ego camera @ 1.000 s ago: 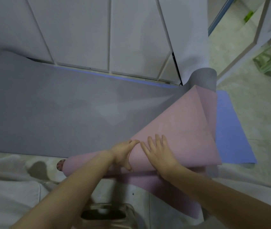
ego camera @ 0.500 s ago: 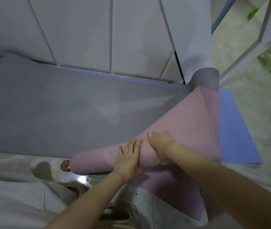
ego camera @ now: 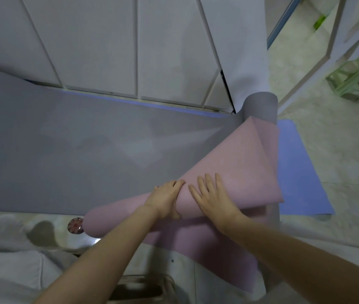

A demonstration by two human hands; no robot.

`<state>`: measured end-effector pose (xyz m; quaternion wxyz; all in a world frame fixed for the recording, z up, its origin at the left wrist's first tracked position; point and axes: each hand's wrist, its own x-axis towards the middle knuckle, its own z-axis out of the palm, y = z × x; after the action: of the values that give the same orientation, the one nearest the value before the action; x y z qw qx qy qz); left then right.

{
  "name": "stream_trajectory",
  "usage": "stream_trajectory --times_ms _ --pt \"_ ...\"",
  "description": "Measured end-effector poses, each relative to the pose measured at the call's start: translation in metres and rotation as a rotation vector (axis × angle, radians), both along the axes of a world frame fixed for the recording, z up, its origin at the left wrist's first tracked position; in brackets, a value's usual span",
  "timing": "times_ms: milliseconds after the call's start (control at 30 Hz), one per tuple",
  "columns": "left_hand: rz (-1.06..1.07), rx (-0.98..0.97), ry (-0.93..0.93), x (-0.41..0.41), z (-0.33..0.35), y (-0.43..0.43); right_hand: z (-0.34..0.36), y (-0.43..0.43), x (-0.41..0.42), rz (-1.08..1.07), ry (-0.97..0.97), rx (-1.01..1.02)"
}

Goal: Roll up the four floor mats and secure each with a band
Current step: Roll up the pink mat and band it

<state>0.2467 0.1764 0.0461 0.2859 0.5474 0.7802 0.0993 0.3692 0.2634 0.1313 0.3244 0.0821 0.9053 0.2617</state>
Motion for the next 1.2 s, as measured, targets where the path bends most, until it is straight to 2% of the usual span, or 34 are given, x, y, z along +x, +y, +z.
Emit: stream_trajectory --times_ms 233,300,400,567,900,1000,1133,1200 --pt "-0.07 -0.052 -0.07 -0.008 0.001 0.009 -0.001 0.011 -0.003 -0.034 0.212 0.015" --pt "-0.038 -0.028 -0.071 -0.006 -0.002 0.003 0.009 0.012 -0.011 -0.075 0.098 0.016" --pt "0.05 0.024 -0.03 0.0 -0.007 -0.015 0.008 0.023 -0.019 -0.099 0.009 -0.096" --pt "0.121 -0.086 0.142 0.02 -0.024 -0.045 0.025 0.037 -0.022 -0.136 -0.049 -0.163" --pt "-0.029 -0.035 -0.026 0.013 -0.021 -0.032 0.056 0.055 -0.008 -0.342 -0.185 -0.315" --pt "-0.063 -0.039 0.025 0.006 -0.018 -0.03 0.048 0.043 -0.001 -0.236 -0.167 -0.246" --pt "-0.107 -0.048 0.057 -0.005 -0.011 -0.027 0.026 0.012 0.004 -0.026 -0.019 -0.128" --pt "-0.125 -0.065 0.049 -0.008 -0.007 -0.024 0.013 0.004 0.003 -0.001 0.043 -0.113"
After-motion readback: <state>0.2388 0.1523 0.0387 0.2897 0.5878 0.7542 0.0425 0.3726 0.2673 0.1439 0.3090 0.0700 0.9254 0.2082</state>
